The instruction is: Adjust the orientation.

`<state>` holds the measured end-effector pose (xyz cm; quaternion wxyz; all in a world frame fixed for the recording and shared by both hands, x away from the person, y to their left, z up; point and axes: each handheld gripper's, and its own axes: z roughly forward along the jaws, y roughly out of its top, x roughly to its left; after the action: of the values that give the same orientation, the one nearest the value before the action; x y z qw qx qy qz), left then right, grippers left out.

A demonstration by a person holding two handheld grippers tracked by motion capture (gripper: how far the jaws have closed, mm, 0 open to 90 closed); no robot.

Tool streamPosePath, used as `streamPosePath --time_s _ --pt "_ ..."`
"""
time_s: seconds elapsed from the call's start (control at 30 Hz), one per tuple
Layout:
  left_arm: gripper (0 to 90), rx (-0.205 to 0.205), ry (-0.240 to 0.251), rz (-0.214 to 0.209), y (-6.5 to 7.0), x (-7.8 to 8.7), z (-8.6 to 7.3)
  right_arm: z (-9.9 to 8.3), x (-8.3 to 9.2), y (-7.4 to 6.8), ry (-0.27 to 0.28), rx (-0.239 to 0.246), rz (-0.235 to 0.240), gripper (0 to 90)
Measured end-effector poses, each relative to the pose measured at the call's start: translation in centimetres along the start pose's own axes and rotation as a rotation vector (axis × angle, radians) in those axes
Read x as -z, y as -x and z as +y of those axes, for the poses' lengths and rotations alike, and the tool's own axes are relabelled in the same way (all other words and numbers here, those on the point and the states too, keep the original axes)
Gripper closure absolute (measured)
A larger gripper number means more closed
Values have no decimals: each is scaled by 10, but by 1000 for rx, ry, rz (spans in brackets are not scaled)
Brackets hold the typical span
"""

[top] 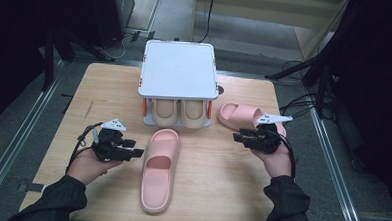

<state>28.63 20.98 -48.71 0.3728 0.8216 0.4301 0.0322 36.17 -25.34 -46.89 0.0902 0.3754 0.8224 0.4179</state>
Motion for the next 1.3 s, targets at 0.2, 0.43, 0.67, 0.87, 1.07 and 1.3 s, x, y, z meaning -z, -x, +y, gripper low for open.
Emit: streamPosePath --time_s 0.2,0.43,0.67,0.87,1.07,1.3 --pt "454 4 -5 -5 0 0 0 -9 12 30 10 -50 -26 542" --pt "443 -6 -2 -18 2 -1 -2 -18 15 58 -2 -75 -65 493" --pt "438 9 -2 -18 0 1 -8 -18 0 75 -45 -80 -93 455" --pt "436 14 -13 -8 0 1 -11 -11 -17 79 -42 -76 -82 465" --pt "433 19 -10 0 -1 3 -13 -6 -32 78 -88 -68 -113 579" --pt "429 35 5 -6 -5 6 -14 -6 -30 79 -98 -105 -73 725"
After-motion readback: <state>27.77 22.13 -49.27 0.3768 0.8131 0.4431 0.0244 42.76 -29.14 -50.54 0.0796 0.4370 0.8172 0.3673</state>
